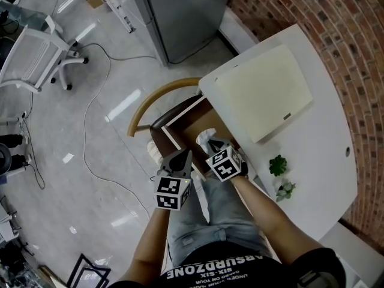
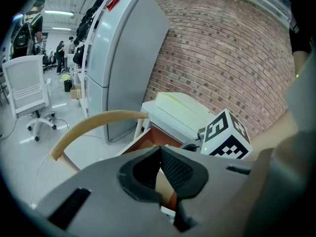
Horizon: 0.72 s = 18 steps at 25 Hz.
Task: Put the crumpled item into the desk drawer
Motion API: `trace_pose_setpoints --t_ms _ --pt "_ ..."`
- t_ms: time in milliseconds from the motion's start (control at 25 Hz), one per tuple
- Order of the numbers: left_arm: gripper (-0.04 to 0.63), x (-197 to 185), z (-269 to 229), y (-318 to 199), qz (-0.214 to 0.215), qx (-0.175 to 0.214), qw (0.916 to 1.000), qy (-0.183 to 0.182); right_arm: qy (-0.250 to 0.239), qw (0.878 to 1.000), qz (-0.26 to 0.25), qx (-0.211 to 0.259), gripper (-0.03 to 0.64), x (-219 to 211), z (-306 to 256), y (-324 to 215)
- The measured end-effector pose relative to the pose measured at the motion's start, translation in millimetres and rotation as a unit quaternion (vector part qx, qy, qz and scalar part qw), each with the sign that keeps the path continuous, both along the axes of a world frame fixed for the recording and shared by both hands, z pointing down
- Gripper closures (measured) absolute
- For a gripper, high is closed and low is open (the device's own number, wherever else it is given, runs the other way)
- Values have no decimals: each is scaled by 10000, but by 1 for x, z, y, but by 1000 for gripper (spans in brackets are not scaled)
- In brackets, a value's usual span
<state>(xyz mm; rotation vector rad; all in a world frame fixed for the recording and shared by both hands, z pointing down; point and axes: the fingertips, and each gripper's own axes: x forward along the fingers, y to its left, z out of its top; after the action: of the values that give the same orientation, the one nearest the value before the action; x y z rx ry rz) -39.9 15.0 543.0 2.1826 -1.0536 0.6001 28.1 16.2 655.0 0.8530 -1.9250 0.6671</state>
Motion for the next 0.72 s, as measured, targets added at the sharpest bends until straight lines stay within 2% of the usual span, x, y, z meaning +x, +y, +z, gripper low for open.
trace_pose_setpoints --t_ms 280,720 --pt "591 -2 8 -1 -125 -22 9999 32 -29 9999 133 20 611 0 7 -9" --pt "591 2 21 -3 -247 -65 9997 -7 83 9999 17 -78 611 4 25 -11"
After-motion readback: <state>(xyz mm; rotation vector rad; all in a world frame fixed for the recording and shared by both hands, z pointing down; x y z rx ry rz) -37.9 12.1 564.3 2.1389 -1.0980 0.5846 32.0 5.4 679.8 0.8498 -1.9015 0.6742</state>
